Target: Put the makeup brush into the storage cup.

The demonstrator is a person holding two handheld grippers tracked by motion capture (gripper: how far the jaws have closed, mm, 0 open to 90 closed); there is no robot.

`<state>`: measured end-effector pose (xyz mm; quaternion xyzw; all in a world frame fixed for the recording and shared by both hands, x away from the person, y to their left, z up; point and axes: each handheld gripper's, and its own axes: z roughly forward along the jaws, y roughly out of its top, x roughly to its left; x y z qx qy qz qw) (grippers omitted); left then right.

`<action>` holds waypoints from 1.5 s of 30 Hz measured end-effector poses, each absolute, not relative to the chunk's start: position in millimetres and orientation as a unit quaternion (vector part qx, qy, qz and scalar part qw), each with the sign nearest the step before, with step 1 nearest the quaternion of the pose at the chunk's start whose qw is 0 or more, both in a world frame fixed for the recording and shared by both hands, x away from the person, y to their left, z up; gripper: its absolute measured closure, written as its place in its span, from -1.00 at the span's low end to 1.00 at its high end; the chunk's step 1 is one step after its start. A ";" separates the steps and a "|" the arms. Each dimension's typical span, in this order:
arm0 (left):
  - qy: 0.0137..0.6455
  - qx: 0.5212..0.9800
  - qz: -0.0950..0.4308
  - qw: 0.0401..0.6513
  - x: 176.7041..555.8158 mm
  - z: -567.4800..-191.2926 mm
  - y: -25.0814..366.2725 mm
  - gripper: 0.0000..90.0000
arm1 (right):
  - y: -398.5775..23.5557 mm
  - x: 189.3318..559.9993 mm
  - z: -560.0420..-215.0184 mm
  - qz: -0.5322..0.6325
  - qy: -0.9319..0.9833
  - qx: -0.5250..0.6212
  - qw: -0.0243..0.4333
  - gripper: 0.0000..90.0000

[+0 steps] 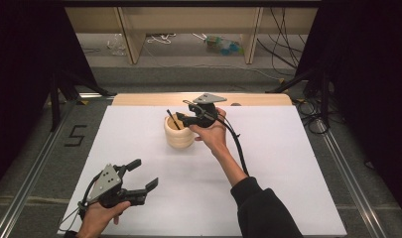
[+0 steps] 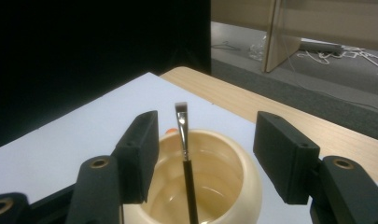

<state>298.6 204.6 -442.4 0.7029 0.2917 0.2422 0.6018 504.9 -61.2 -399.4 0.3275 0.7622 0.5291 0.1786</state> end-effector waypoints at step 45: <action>0.295 0.710 0.242 0.593 299.0 -443.9 204.2 -0.64 | -118.0 444.5 -389.9 0.532 0.769 0.306 0.179 -0.63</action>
